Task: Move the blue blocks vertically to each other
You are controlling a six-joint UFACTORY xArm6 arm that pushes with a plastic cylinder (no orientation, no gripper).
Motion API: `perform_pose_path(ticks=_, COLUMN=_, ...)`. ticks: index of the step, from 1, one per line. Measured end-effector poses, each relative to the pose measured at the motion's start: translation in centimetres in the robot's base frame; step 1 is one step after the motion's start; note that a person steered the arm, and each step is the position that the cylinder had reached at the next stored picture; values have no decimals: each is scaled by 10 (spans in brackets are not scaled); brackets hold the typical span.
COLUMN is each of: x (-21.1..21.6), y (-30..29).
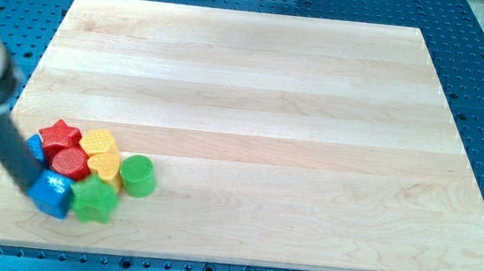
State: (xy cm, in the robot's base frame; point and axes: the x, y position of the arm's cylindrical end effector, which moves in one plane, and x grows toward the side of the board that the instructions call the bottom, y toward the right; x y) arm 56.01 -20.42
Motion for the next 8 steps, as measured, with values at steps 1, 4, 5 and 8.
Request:
perform_pose_path(ticks=1, x=-11, y=43)
perform_pose_path(ticks=4, x=15, y=-56)
perform_pose_path(ticks=5, x=-16, y=-52)
perform_pose_path(ticks=8, x=-95, y=36)
